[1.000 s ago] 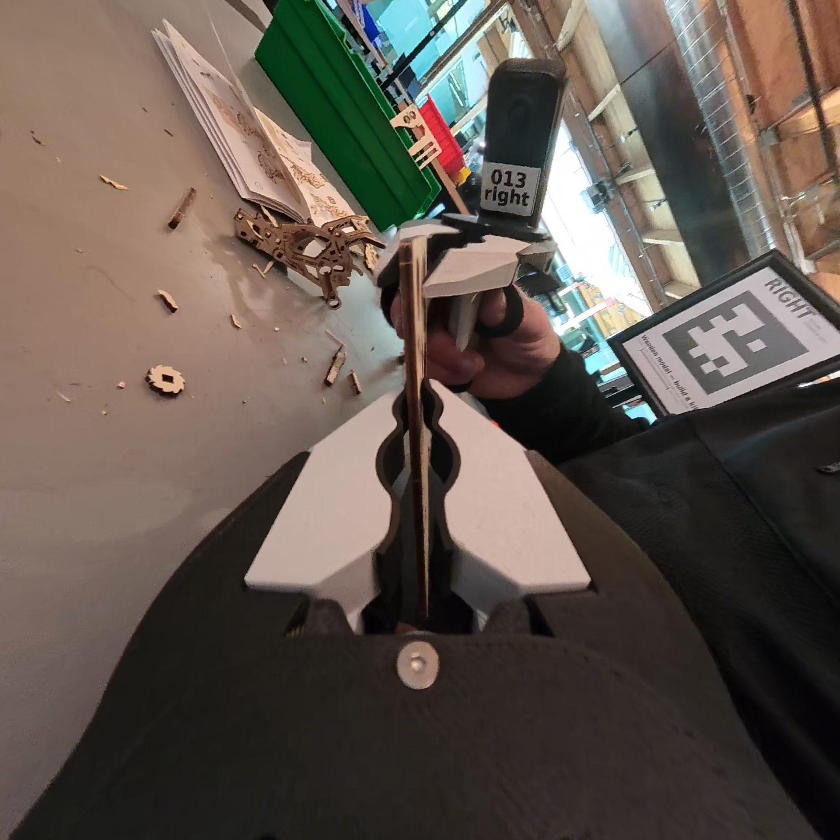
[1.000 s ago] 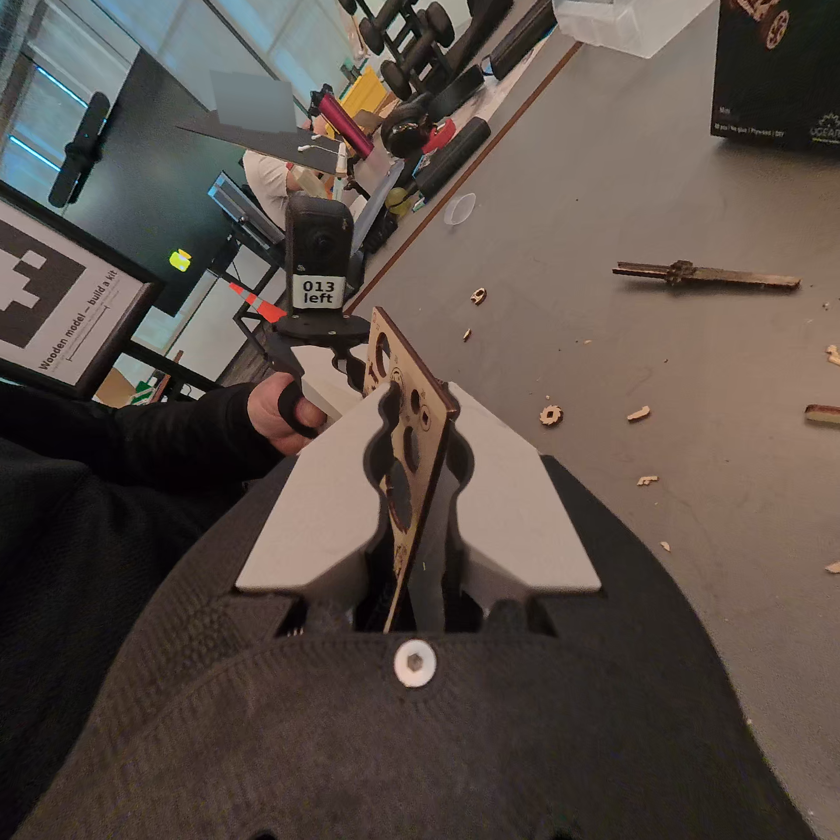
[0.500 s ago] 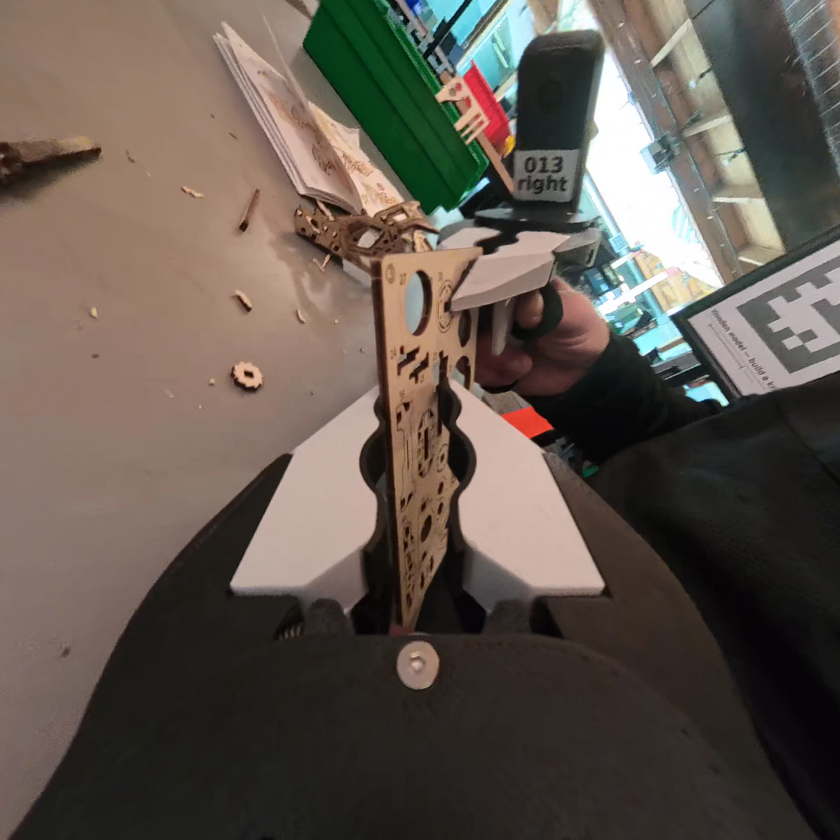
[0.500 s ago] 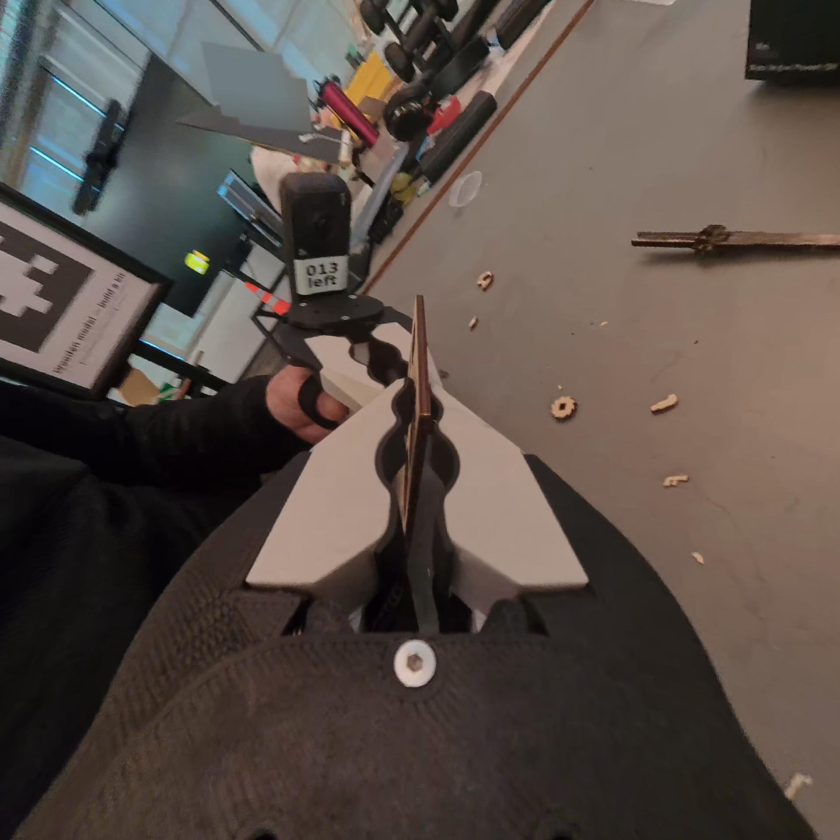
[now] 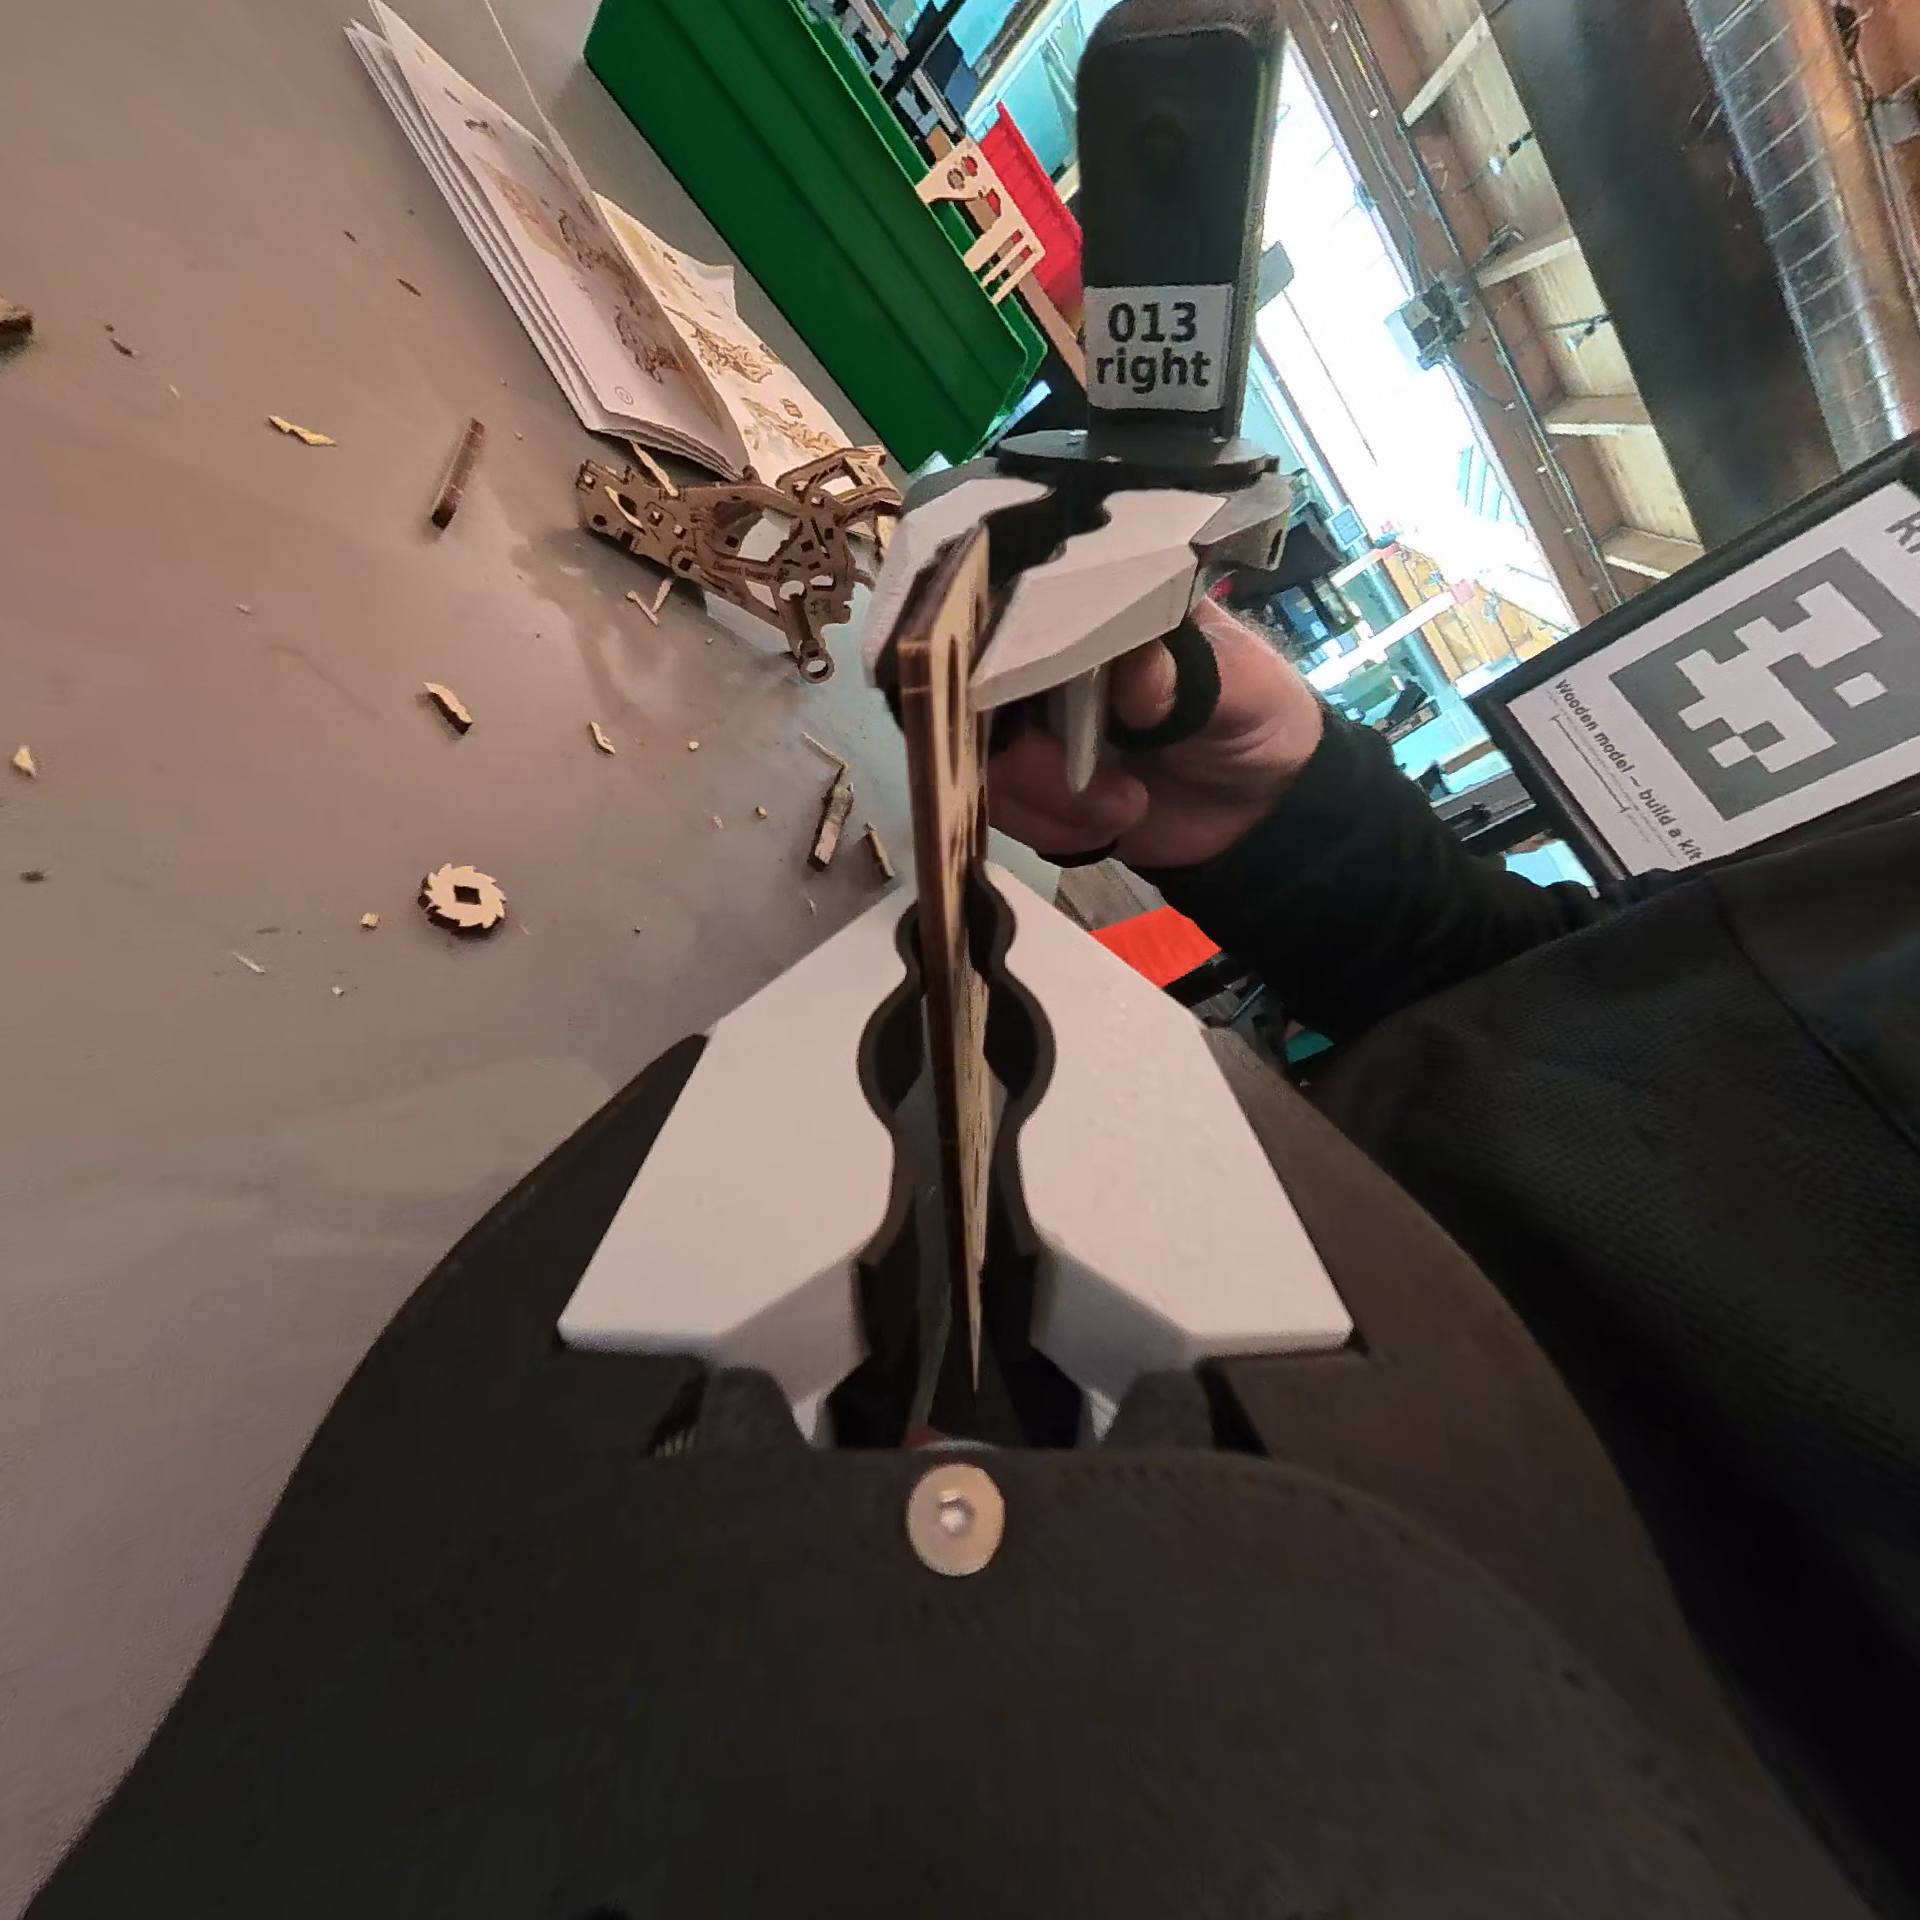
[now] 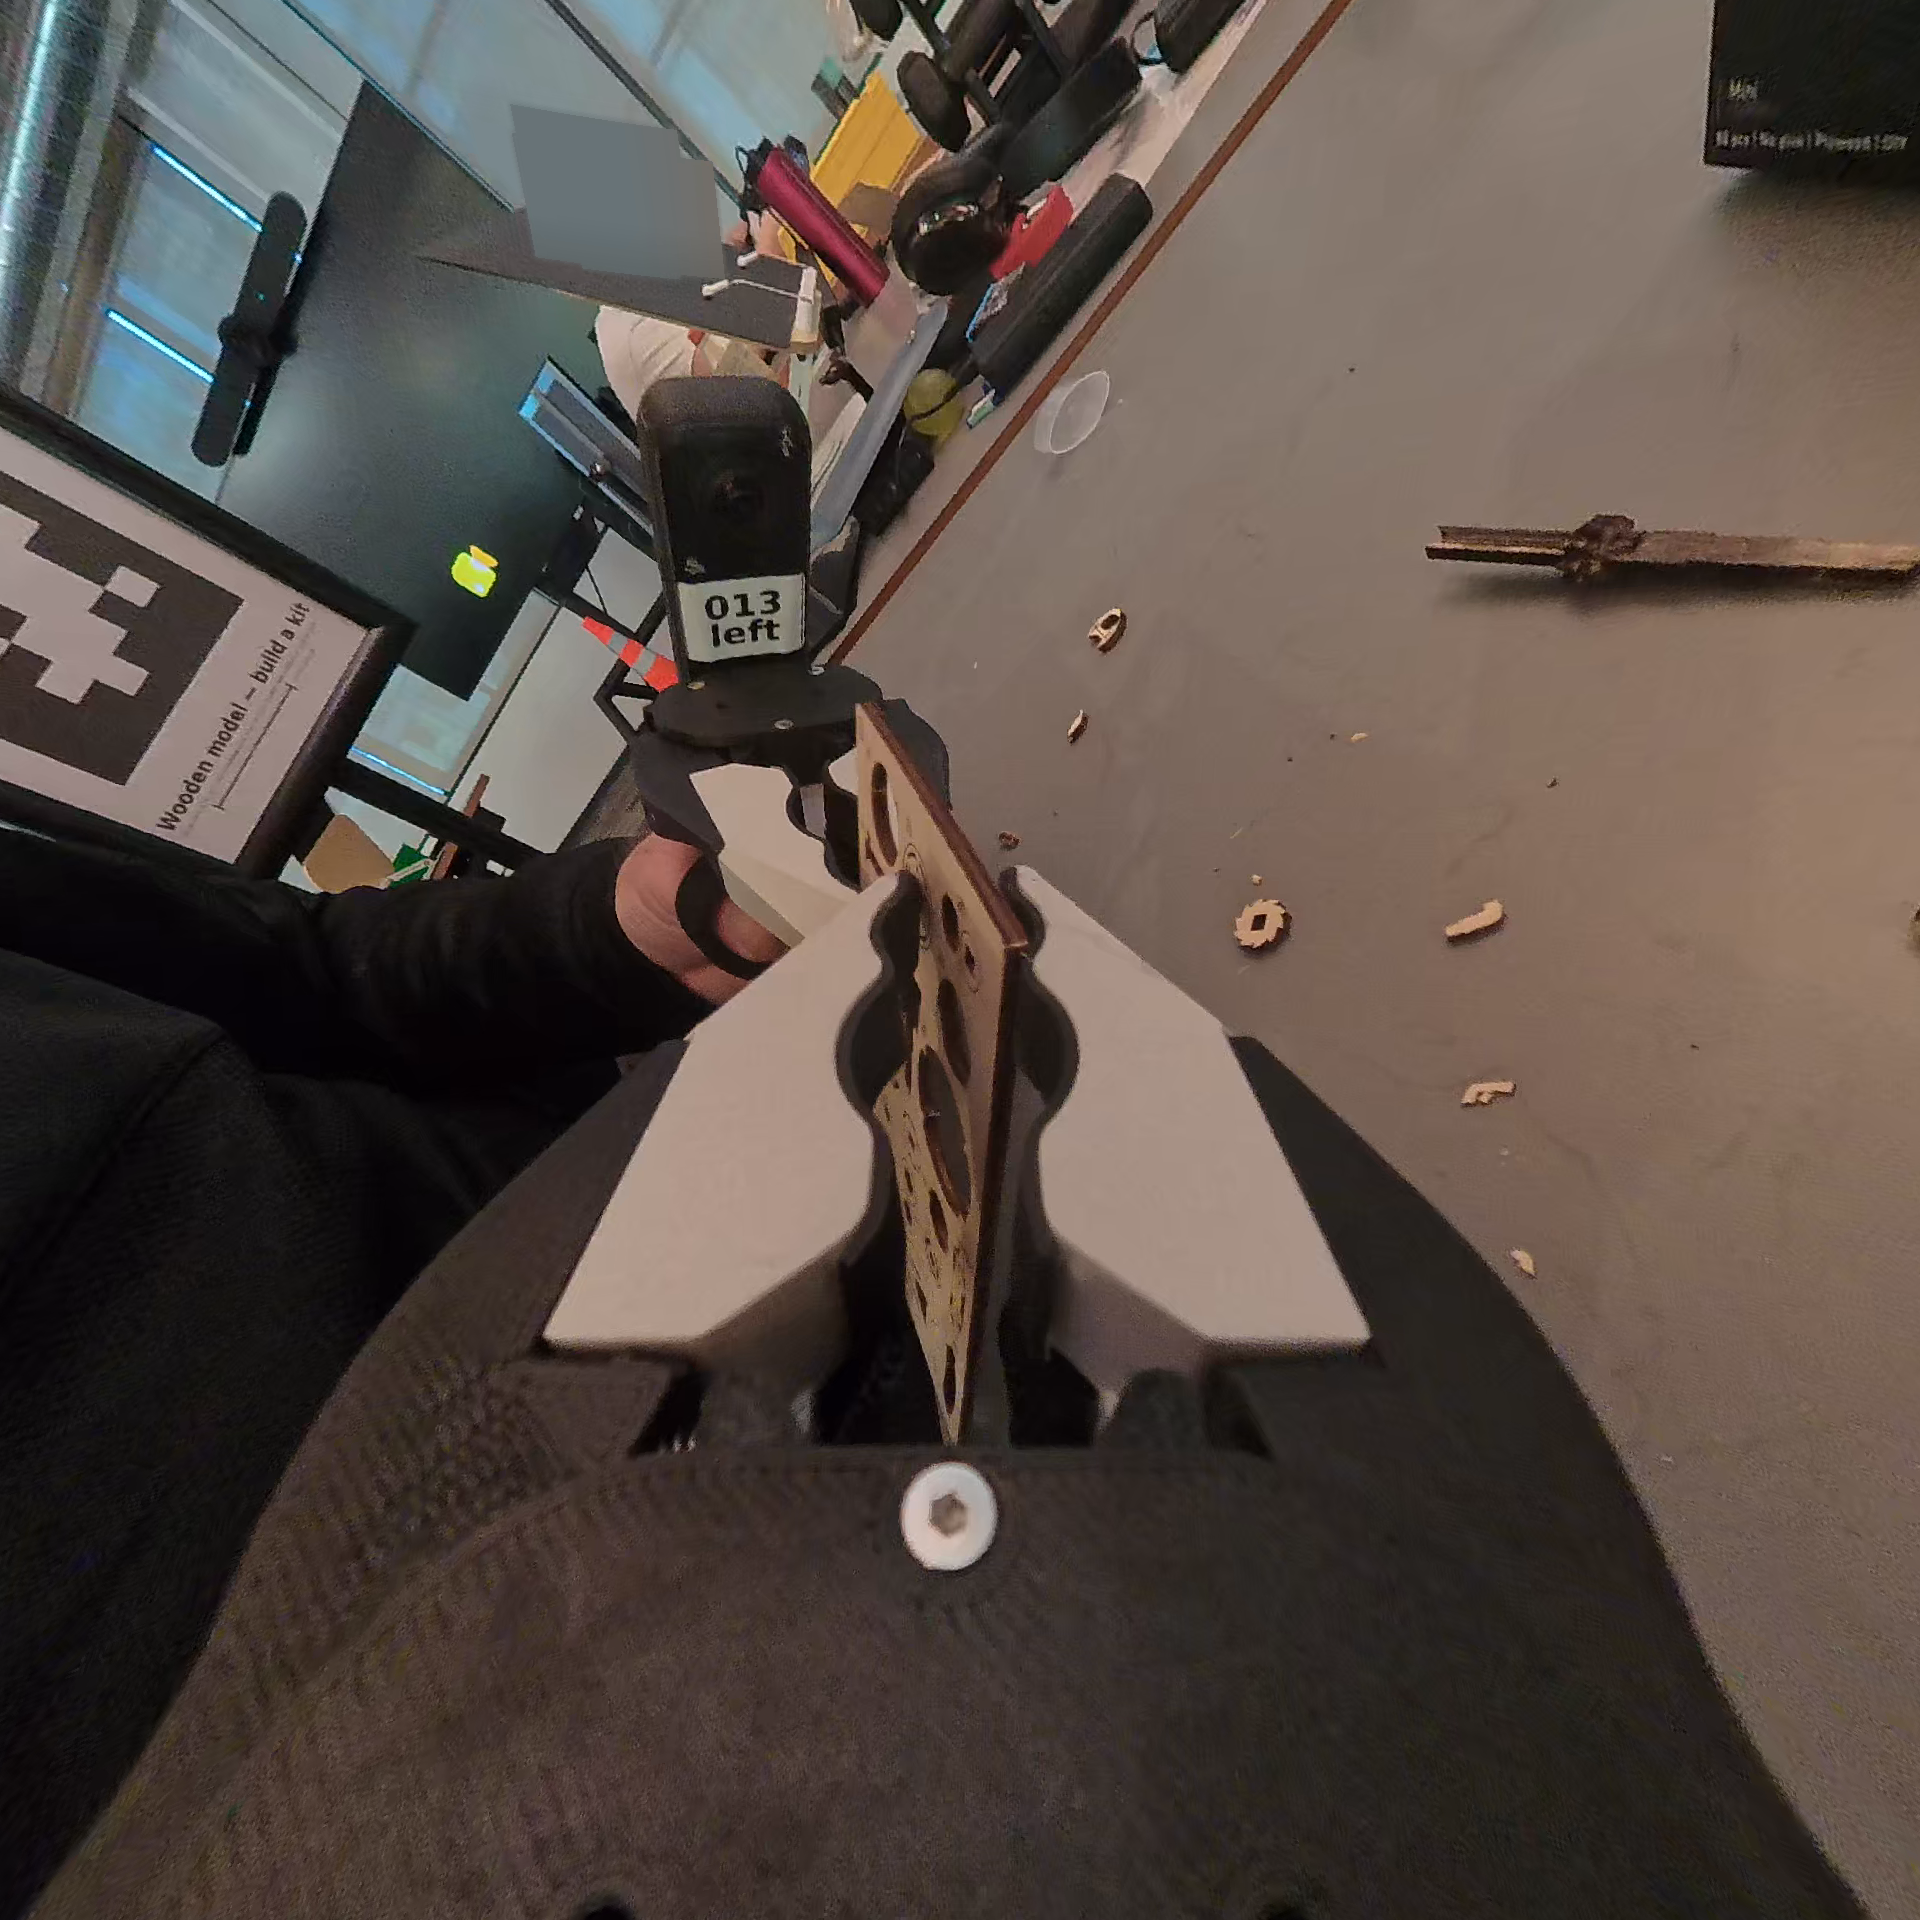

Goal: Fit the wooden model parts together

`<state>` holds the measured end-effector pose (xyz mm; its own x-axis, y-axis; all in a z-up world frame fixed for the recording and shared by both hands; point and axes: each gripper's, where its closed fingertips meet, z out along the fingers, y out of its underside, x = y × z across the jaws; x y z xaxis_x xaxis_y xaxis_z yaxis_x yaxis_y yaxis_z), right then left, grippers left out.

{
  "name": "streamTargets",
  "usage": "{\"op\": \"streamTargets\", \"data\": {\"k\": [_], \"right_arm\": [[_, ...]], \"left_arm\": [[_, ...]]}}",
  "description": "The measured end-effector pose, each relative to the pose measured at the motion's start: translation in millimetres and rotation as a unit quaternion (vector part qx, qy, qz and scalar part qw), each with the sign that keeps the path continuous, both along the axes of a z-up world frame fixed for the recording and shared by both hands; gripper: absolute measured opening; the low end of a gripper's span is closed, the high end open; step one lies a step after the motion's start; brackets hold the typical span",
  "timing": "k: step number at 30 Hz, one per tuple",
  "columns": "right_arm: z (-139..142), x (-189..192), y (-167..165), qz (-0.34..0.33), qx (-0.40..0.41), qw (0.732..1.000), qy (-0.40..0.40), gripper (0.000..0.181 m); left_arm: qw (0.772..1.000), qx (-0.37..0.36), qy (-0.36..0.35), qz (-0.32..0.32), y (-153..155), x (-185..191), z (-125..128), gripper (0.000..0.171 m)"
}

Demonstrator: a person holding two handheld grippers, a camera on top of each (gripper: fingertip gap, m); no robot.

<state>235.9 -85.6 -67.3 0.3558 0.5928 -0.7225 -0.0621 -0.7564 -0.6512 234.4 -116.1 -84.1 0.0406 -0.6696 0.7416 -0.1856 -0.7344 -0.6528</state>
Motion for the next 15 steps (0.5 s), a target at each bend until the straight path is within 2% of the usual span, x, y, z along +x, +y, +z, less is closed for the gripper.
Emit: {"op": "streamTargets", "data": {"k": [4, 8, 15], "right_arm": [[-4, -1, 1, -0.011, -0.005, 1.0, -0.007, 0.007], [-15, -2, 5, -0.024, -0.016, 0.999, -0.022, 0.008], [-23, 1, 11, -0.042, -0.011, 0.997, -0.059, 0.01]], "left_arm": [[1.0, -0.003, 0.019, 0.012, 2, -1, -8, 0.004], [0.999, -0.02, 0.025, 0.03, 5, -1, -16, 0.005], [0.998, -0.01, 0.037, 0.045, 7, 1, -20, 0.006]]}}
